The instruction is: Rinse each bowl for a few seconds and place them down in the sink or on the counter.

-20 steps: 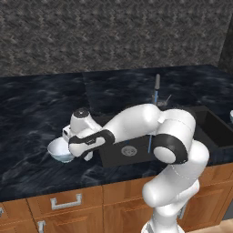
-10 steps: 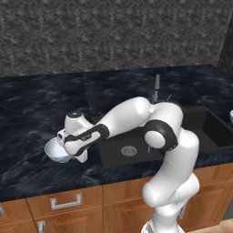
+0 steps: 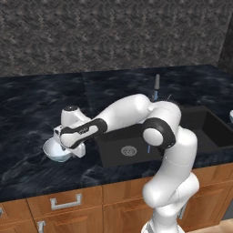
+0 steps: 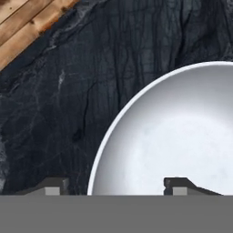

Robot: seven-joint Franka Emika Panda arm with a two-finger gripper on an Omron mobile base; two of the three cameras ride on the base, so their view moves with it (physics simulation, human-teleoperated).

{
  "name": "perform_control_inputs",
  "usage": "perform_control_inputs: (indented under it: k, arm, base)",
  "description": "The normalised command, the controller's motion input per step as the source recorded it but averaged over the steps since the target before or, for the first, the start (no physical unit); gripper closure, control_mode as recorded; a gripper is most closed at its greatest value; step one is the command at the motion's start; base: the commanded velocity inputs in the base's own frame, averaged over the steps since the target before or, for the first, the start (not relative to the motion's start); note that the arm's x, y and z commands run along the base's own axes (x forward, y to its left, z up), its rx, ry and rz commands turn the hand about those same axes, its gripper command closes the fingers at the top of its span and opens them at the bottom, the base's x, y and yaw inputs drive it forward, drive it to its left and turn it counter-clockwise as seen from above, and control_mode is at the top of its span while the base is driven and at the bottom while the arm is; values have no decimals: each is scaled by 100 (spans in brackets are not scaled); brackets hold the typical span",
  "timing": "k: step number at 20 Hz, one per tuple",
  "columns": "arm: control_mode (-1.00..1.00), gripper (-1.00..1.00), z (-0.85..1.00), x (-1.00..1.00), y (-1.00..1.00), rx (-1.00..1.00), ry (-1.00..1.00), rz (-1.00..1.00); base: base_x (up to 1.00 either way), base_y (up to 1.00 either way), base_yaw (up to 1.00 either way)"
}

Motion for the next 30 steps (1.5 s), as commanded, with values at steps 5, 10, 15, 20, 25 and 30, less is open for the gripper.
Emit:
perform_control_inputs:
  k: [5, 10, 15, 20, 25, 30]
  arm:
    - [-100, -100, 24, -11, 0, 0, 0, 5]
    - [-100, -100, 49, -13, -7, 0, 0, 4]
    - [-100, -100, 81, -21, -16, 0, 0, 4]
    - [-100, -100, 100, -45, -49, 0, -1, 7]
    - [-100, -100, 100, -78, -83, 2, -10, 8]
    - [-100, -100, 100, -84, -84, 6, -7, 6]
  base:
    - [0, 0, 0]
    - [0, 0, 0]
    - [0, 0, 0]
    - [0, 0, 0]
    - [0, 0, 0]
    - [0, 0, 0]
